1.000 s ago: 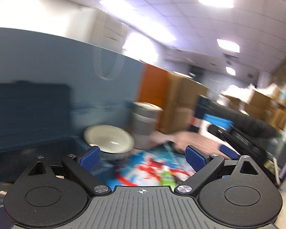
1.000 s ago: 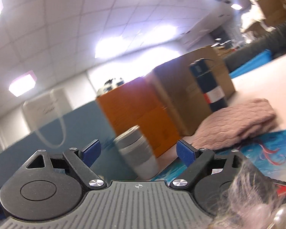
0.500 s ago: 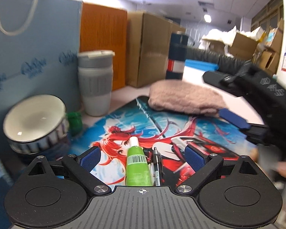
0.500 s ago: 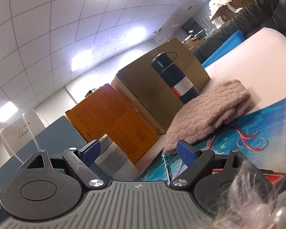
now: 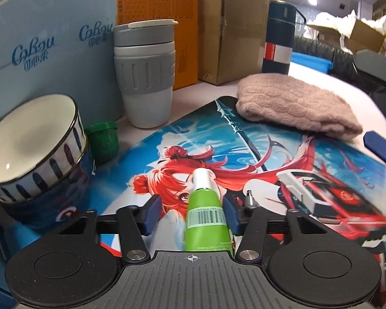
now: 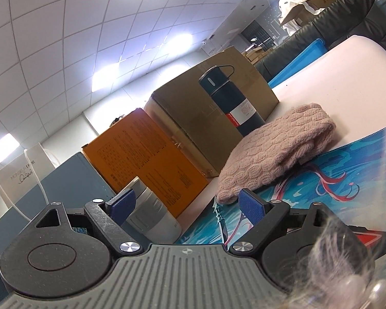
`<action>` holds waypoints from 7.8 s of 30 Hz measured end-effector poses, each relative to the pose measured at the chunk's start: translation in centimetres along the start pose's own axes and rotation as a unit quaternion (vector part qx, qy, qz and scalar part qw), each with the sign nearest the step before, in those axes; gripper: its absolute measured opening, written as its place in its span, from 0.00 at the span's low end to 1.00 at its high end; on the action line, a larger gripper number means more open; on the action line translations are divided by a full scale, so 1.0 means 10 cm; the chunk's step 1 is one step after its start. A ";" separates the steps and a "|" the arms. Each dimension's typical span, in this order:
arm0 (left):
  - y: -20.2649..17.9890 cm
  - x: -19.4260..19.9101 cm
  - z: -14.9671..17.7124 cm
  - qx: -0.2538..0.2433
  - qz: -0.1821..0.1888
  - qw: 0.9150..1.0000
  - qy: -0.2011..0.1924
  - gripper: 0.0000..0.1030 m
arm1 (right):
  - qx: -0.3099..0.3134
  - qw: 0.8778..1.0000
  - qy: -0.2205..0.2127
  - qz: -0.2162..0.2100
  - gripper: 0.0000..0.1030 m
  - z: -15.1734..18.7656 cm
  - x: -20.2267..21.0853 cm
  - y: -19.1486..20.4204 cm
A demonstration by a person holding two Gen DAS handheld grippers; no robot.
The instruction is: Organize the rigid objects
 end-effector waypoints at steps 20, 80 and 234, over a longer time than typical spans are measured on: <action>0.00 1.34 -0.04 -0.002 0.071 0.987 -0.146 0.23 | 0.011 1.000 0.012 0.010 0.84 0.07 -0.09 -0.01; 1.21 2.32 0.30 0.011 -0.131 0.987 -0.094 0.72 | 0.065 0.997 0.046 0.003 0.84 0.26 -0.13 0.12; 0.86 3.07 1.30 0.052 -0.410 0.843 -0.343 1.00 | 0.305 0.912 -0.084 -0.262 1.00 1.46 1.10 1.91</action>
Point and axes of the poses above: each gripper's, at about its wrist camera, not at the fingertips, and x roughly against the way its jaws point, y to its left, z to its underside, the point moved 8 cm from there along -x, roughly the way its jaws point, and after that the axes turned 14 degrees about z, right-handed, at the moved point
